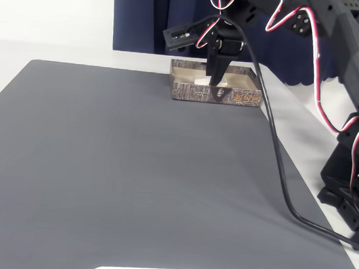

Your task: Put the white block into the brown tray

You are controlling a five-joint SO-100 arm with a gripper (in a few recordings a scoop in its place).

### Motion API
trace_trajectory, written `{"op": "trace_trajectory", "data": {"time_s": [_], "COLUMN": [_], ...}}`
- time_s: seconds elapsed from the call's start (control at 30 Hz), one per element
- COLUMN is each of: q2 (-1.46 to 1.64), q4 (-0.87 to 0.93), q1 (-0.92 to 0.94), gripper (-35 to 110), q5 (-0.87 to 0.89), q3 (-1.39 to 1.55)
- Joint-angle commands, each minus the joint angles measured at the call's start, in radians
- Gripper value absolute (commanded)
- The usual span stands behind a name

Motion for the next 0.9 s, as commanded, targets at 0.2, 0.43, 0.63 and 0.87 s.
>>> {"op": "trace_trajectory", "data": {"time_s": [0.2, 0.43, 0.63, 0.87], "q2": [0.014, 0.006, 0.006, 0.028], "q4": [0.005, -0.003, -0.015, -0.015], "q1": [0.005, 0.012, 0.014, 0.009], "gripper": [20, 31, 38, 38], "q5": [0.002, 0.029, 0.04, 0.04], "q3": [-0.069, -0.078, -0.078, -0.078]}}
